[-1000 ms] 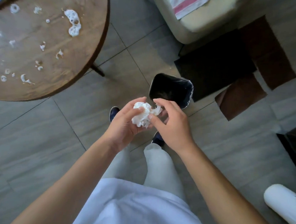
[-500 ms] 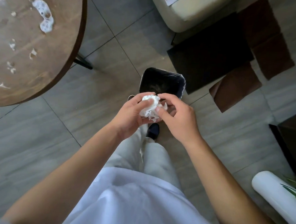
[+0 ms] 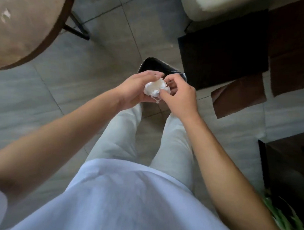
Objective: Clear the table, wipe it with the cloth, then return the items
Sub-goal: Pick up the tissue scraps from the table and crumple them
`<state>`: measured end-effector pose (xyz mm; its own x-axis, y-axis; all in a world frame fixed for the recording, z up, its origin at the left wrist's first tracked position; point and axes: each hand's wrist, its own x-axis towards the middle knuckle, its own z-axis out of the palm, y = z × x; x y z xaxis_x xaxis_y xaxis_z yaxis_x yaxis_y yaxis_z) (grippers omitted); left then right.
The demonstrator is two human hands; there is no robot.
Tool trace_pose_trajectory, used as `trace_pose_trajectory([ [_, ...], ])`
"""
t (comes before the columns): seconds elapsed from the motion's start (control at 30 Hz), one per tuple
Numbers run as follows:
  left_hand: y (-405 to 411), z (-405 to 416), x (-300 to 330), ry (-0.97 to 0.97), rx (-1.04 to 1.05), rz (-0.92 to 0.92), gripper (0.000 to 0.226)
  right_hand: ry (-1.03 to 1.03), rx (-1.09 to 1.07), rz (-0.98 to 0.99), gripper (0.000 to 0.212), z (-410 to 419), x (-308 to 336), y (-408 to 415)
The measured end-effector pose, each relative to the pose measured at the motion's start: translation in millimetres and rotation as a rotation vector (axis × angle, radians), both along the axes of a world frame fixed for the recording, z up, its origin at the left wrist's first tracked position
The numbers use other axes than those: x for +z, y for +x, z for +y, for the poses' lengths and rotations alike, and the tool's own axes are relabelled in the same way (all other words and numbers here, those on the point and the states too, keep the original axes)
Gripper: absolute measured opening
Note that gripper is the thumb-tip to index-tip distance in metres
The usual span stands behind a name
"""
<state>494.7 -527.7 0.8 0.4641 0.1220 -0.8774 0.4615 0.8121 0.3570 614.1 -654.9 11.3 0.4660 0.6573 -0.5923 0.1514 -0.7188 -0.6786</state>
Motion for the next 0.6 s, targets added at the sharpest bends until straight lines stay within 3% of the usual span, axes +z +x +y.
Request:
trace_pose_trajectory([
  [0.33, 24, -61, -53, 0.024, 0.428, 0.147, 0.04, -0.016, 0.279, 0.071, 0.02, -9, -78, 54],
  [0.6, 32, -79, -129, 0.014, 0.386, 0.289, 0.033, -0.166, 0.23, 0.167, 0.024, -23, -142, 63],
])
